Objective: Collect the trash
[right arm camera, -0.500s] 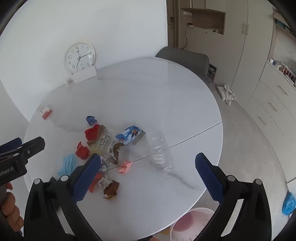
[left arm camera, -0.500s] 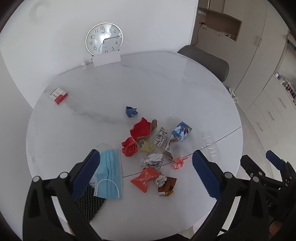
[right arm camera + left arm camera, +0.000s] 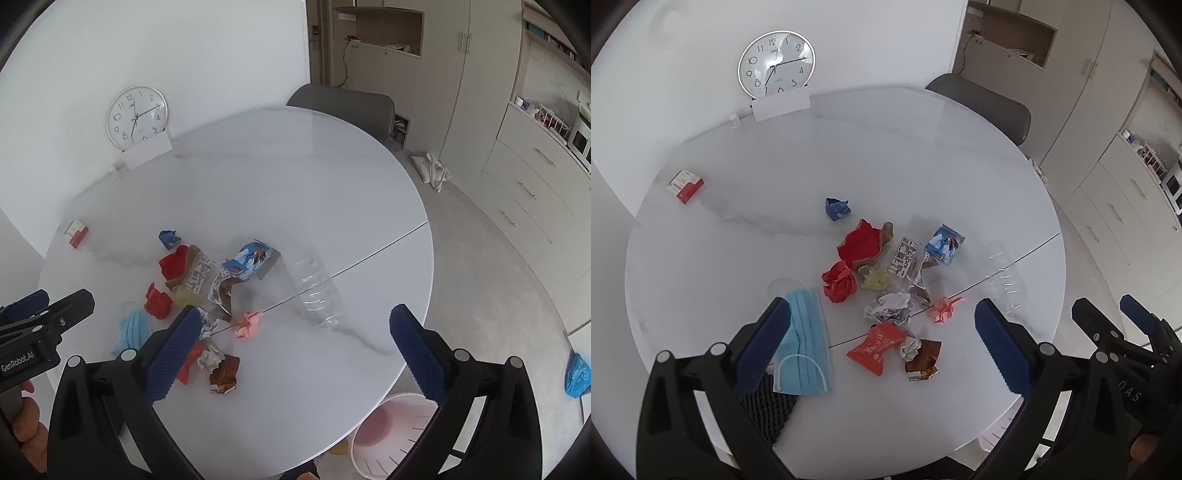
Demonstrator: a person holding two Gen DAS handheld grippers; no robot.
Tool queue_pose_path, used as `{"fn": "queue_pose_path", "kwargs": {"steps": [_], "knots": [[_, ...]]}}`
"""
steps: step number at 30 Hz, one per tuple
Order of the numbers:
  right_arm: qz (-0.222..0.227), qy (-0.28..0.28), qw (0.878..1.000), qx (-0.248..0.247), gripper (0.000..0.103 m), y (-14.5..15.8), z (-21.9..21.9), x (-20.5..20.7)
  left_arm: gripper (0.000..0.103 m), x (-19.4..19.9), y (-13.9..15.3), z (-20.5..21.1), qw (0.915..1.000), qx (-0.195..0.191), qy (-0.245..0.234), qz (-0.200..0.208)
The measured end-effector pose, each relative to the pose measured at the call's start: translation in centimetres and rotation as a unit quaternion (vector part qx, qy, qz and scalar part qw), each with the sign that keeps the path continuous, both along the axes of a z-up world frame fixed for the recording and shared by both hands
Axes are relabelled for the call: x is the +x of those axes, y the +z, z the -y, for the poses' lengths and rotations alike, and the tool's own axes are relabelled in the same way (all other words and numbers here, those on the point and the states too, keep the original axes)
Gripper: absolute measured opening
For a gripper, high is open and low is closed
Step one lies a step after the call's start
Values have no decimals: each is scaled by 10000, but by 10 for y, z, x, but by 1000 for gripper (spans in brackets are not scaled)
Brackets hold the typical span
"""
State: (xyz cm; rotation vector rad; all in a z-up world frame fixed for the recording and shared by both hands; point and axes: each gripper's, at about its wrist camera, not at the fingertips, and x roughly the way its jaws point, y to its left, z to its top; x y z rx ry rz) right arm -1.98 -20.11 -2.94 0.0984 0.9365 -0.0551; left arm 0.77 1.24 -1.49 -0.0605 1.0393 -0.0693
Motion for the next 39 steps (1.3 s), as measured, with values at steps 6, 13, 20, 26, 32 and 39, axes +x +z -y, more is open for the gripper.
{"fn": "queue_pose_path", "kwargs": {"steps": [6, 13, 20, 26, 32, 39], "knots": [[-36, -39, 10000, -56, 101, -2, -2, -1, 95, 1, -7, -2, 9999, -55, -21, -84], [-47, -47, 9999, -85, 101, -4, -3, -2, 95, 3, -10, -2, 9999, -40, -50, -155], [-76, -56, 9999, -75, 101, -7, -3, -2, 95, 2, -14, -1, 9998, -53, -70, -186], [-84, -47, 9999, -76, 101, -7, -2, -1, 95, 2, -15, 0, 9998, -52, -92, -195], [-114, -37, 9999, -96, 101, -8, -2, 0, 95, 1, -16, 1, 9997, -67, -89, -199], [-116, -22, 9999, -104, 101, -9, -2, 0, 95, 1, -17, 1, 9997, -66, -93, -196]]}}
